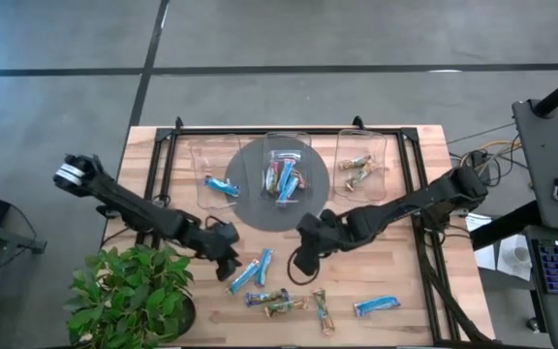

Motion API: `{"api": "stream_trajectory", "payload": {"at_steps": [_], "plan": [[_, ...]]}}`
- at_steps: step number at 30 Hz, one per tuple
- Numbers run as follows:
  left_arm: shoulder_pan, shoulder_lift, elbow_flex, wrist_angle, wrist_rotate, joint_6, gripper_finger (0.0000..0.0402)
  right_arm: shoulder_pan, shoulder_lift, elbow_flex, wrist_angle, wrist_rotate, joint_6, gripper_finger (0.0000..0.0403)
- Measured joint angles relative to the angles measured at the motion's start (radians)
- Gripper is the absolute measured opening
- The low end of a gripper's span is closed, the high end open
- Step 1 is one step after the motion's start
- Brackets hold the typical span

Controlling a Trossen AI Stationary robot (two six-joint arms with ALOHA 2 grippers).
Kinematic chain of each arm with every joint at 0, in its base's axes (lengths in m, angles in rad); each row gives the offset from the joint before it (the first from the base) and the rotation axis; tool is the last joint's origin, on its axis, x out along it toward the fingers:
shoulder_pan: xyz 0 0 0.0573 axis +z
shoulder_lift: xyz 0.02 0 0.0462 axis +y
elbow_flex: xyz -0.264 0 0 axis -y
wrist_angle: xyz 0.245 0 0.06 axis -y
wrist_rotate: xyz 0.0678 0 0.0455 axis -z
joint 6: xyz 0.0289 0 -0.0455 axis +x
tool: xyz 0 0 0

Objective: Pick and place Granola Bars by type
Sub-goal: Put the yellow granola bar into the right transparent bin

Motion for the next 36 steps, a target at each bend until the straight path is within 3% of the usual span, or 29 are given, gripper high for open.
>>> {"api": "stream_trajectory", "payload": {"at_steps": [8,15,32,36], "plan": [[-0.019,0.221,0.139,-0.009,0.106,-0.059,0.0147,0.048,0.000,-0.028,-0.022,0.000,0.084,0.0235],[-0.054,0.350,0.271,-0.239,0.083,-0.059,0.0147,0.084,0.000,-0.029,-0.022,0.047,0.093,0.0235],[-0.068,0.457,0.338,-0.259,0.051,-0.103,0.0146,0.085,0.000,-0.032,-0.050,0.078,0.076,0.0235],[-0.068,0.454,0.338,-0.270,0.048,-0.102,0.0124,0.089,0.000,-0.033,-0.049,0.084,0.074,0.0235]]}}
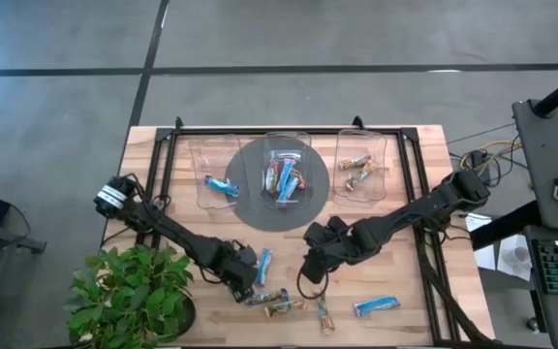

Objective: Pick and place Granola Bars by type
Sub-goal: Put the yellow granola bar into the right transparent bin

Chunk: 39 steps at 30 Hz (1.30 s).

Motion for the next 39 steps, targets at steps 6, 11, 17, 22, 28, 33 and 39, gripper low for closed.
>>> {"api": "stream_trajectory", "payload": {"at_steps": [6,11,17,22,28,33,39], "plan": [[0.005,-0.080,-0.007,-0.048,-0.075,-0.023,0.0049,0.020,-0.013,0.001,-0.002,0.107,0.025,0.0234],[0.032,-0.256,-0.006,-0.161,-0.233,-0.094,0.0019,0.035,-0.049,0.002,-0.024,0.264,0.123,0.0227],[0.104,-0.552,-0.004,-0.290,-0.598,-0.218,0.0036,0.045,-0.120,0.001,-0.051,0.403,0.211,0.0224],[0.243,-0.717,-0.004,-0.322,-0.779,-0.201,0.0031,0.043,-0.133,0.000,-0.054,0.443,0.213,0.0224],[0.421,-0.778,-0.004,-0.294,-0.695,-0.047,0.0028,0.042,-0.131,-0.001,-0.053,0.453,0.239,0.0224],[0.460,-0.748,-0.004,-0.043,-0.522,0.187,0.0028,0.066,-0.153,0.007,-0.076,0.520,0.284,0.0224],[0.461,-0.630,-0.004,0.240,-0.170,0.471,0.0028,0.077,-0.211,0.007,-0.172,0.469,0.442,0.0224]]}}
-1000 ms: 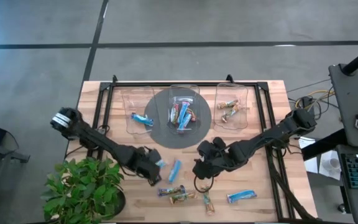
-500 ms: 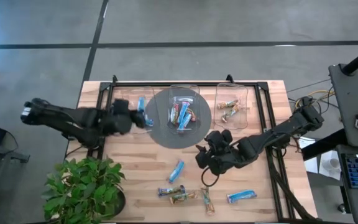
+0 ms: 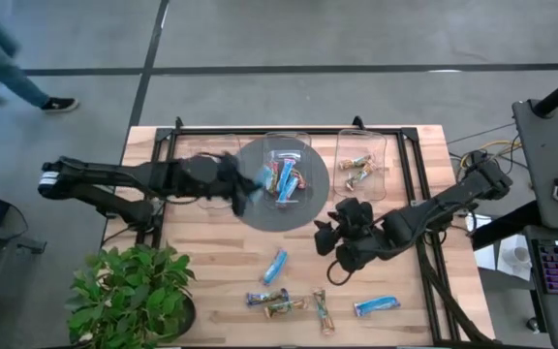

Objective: Pick and place Granola Bars by type
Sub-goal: Put the yellow granola bar into the right transparent bin

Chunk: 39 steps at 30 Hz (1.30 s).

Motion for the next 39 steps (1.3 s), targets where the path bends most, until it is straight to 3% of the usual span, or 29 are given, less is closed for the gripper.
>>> {"api": "stream_trajectory", "payload": {"at_steps": [2,5,9,14,17,26,39], "plan": [[-0.015,0.041,0.000,0.050,0.167,0.088,0.0028,0.000,-0.022,-0.002,0.010,-0.029,0.008,0.0224],[-0.049,0.091,0.000,0.029,0.236,0.161,0.0028,0.001,-0.068,-0.002,0.061,-0.046,0.004,0.0224],[-0.072,0.131,0.000,0.041,0.219,0.184,0.0028,-0.023,-0.111,-0.002,0.130,-0.072,0.000,0.0224],[-0.072,0.152,0.003,0.124,0.197,0.226,0.0028,-0.107,-0.084,-0.004,0.314,-0.247,-0.056,0.0224],[-0.074,0.164,0.009,0.118,0.184,0.298,0.0028,-0.153,-0.050,-0.006,0.424,-0.280,-0.073,0.0224],[-0.084,0.164,0.003,0.056,0.107,0.461,0.0028,-0.230,-0.023,-0.006,0.481,-0.424,-0.053,0.0224],[-0.084,0.195,0.004,0.078,0.096,0.535,0.0028,-0.301,0.047,-0.006,0.571,-0.502,-0.080,0.0224]]}}
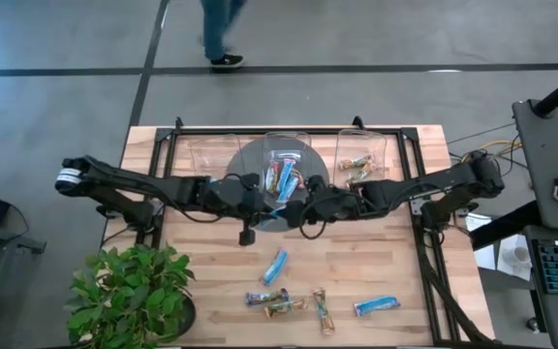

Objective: Pick and place Granola Bars by type
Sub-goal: Put the yellow granola bar into the right transparent bin

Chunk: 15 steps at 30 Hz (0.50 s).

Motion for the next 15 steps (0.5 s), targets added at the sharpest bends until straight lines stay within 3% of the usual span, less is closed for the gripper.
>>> {"api": "stream_trajectory", "payload": {"at_steps": [9,15], "plan": [[0.000,0.006,0.000,0.005,0.002,0.011,0.0028,-0.014,0.011,0.000,0.002,-0.038,-0.024,0.0217],[0.000,0.006,0.000,0.005,0.000,0.013,0.0028,-0.014,0.010,0.000,-0.001,-0.053,-0.038,0.0168]]}}
